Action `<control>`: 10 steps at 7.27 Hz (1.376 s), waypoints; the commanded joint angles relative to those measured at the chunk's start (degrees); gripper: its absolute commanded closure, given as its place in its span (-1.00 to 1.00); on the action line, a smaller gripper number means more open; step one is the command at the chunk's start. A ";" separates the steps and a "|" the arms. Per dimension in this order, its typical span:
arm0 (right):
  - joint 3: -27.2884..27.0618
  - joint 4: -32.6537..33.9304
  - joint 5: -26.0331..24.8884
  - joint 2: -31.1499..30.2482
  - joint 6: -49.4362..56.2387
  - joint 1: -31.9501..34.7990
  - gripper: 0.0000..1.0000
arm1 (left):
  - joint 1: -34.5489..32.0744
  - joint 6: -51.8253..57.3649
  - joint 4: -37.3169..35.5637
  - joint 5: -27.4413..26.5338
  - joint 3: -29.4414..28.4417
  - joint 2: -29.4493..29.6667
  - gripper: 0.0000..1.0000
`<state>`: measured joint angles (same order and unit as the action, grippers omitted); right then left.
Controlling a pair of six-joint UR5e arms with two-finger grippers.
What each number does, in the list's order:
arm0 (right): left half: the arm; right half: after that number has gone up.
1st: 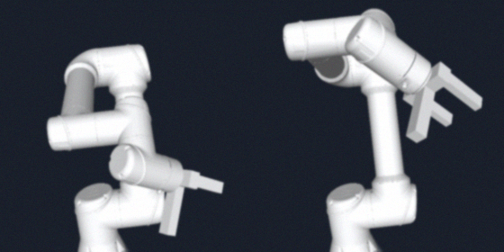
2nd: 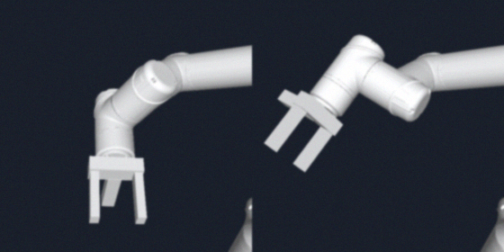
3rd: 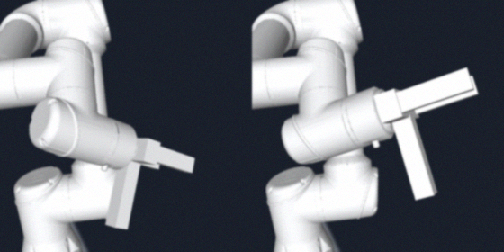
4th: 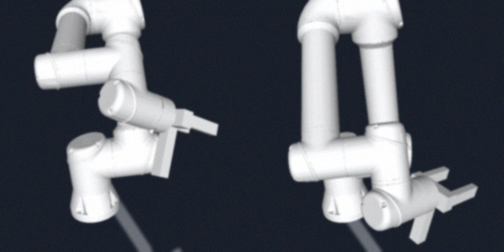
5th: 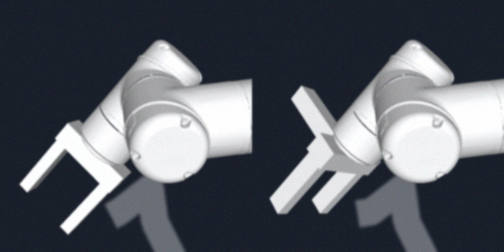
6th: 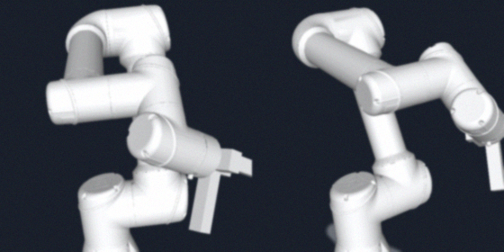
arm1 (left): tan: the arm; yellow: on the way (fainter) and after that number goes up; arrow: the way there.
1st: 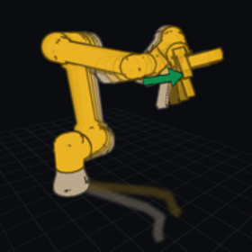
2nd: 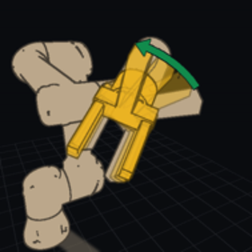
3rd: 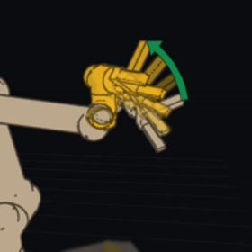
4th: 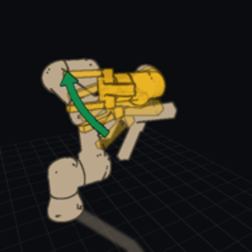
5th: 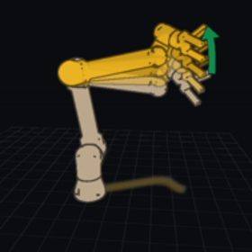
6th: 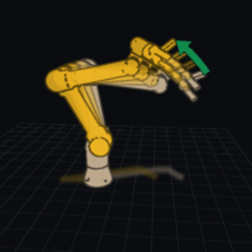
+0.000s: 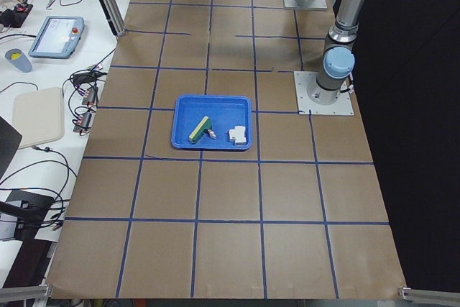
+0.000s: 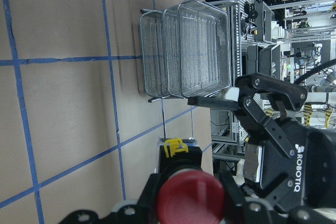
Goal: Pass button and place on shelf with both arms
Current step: 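Close the right gripper on the button's base held by the left gripper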
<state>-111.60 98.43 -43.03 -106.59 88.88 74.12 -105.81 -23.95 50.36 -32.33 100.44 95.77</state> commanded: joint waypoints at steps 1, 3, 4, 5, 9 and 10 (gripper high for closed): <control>-0.02 -0.25 0.05 0.07 -0.11 0.15 -0.99 | -0.18 -0.31 0.00 -0.02 0.02 -0.67 1.00; -0.02 -0.26 0.05 0.07 -0.29 0.15 -0.63 | -0.18 -0.39 0.00 -0.02 0.02 -1.28 1.00; 0.07 -0.26 -0.04 0.07 -0.29 0.15 -0.12 | -0.18 -0.39 0.00 -0.02 0.02 -1.37 1.00; 0.07 0.44 0.05 -0.02 -0.11 0.15 0.14 | -0.18 -0.39 0.00 -0.02 0.02 -1.63 1.00; 0.42 0.62 -0.12 -0.02 0.50 0.15 1.00 | -0.18 -0.39 -0.09 -0.02 0.02 -1.99 1.00; 0.51 0.62 -0.21 -0.11 0.42 0.15 1.00 | -0.18 -0.39 -0.17 -0.02 -0.07 -2.07 1.00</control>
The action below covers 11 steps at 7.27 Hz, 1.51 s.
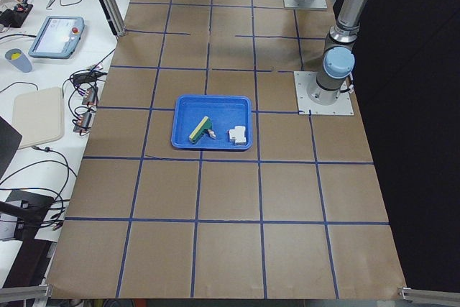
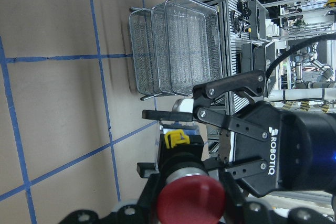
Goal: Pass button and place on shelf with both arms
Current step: 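Open the left gripper and pull it back while the right gripper takes the button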
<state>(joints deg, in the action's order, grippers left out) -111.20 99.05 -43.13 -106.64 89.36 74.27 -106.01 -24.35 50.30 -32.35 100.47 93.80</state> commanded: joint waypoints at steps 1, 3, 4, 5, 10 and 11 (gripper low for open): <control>0.11 0.00 -0.12 -0.06 -0.06 -0.01 1.00 | 0.02 0.00 -0.11 0.00 -0.01 -0.11 0.79; 0.19 -0.17 -0.29 -0.06 -0.06 -0.09 1.00 | 0.02 0.09 -0.29 -0.95 -0.01 0.50 -0.99; 0.19 -0.26 -0.29 -0.06 -0.06 -0.01 1.00 | 0.02 0.09 -0.29 -2.18 -0.01 0.33 -1.00; 0.28 -0.35 -0.47 -0.06 -0.06 -0.09 1.00 | 0.19 0.09 -0.29 -2.19 -0.19 0.24 -1.00; 0.98 0.53 -8.98 3.97 -0.23 -5.86 1.00 | 1.86 6.56 7.30 -20.85 -3.26 -1.95 -1.00; 2.55 0.44 -10.56 5.73 -0.84 -9.55 1.00 | 3.34 8.77 15.36 -25.70 -5.53 -2.56 -1.00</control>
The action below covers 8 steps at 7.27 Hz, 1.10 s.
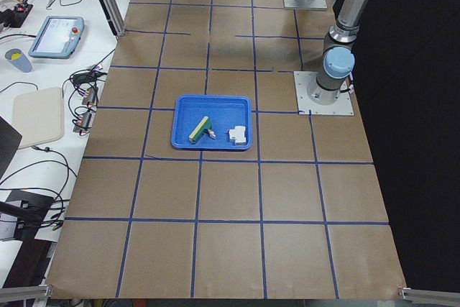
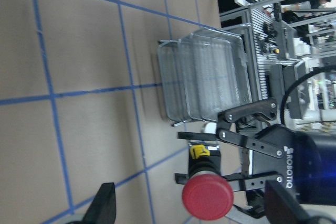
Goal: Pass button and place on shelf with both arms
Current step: 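Carry the button with the right gripper onto the wire-mesh shelf while the left arm retracts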
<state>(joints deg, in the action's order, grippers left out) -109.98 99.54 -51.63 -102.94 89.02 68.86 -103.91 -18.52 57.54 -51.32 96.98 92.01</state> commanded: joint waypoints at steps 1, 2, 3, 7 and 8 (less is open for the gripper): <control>3.87 -0.31 -5.99 4.39 -0.43 -7.31 1.00 | 4.56 4.79 19.95 -12.25 -5.80 -0.95 -1.00; 5.90 -0.14 -7.50 6.59 -0.60 -11.34 1.00 | 9.64 7.16 30.34 -15.96 -9.84 -0.70 -1.00; 6.70 -0.05 -9.52 8.96 -0.86 -15.47 1.00 | 12.22 7.35 34.18 -19.13 -10.84 -1.13 -1.00; 6.97 7.15 -20.07 12.31 -20.05 -21.83 1.00 | 13.82 7.70 35.71 -37.41 -9.97 0.43 -1.00; 6.98 10.03 -21.57 14.41 -24.29 -22.97 1.00 | 13.74 8.84 35.28 -38.49 -8.75 -0.25 -1.00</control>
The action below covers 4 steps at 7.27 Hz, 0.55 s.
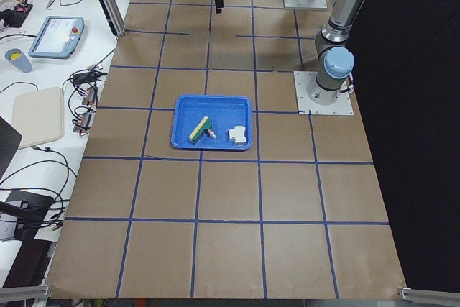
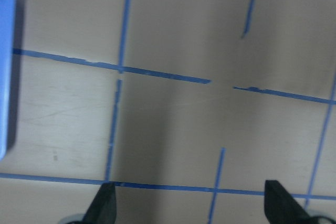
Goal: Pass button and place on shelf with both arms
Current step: 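Carry the button with the right gripper onto the wire-mesh shelf while the left arm retracts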
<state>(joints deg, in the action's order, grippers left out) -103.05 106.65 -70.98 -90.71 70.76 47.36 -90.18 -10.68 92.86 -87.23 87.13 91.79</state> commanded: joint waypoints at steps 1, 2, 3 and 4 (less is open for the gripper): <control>0.04 5.48 -4.24 4.82 -9.64 -2.79 1.00 | 0.09 3.97 0.12 -2.68 1.46 -0.29 -1.00; 0.13 6.20 -4.78 6.93 -12.98 -4.63 1.00 | 0.26 7.65 0.65 -3.99 1.46 -0.30 -1.00; 0.04 6.29 -5.57 8.00 -17.72 -4.91 1.00 | 0.53 8.47 0.65 -5.39 1.46 -0.21 -1.00; 0.04 6.20 -9.14 8.44 -24.72 -4.91 1.00 | 1.66 8.48 1.09 -5.14 1.46 -0.56 -1.00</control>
<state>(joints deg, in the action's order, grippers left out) -102.98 112.63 -76.94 -83.39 53.68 42.86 -89.49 -3.07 93.55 -91.88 88.55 91.47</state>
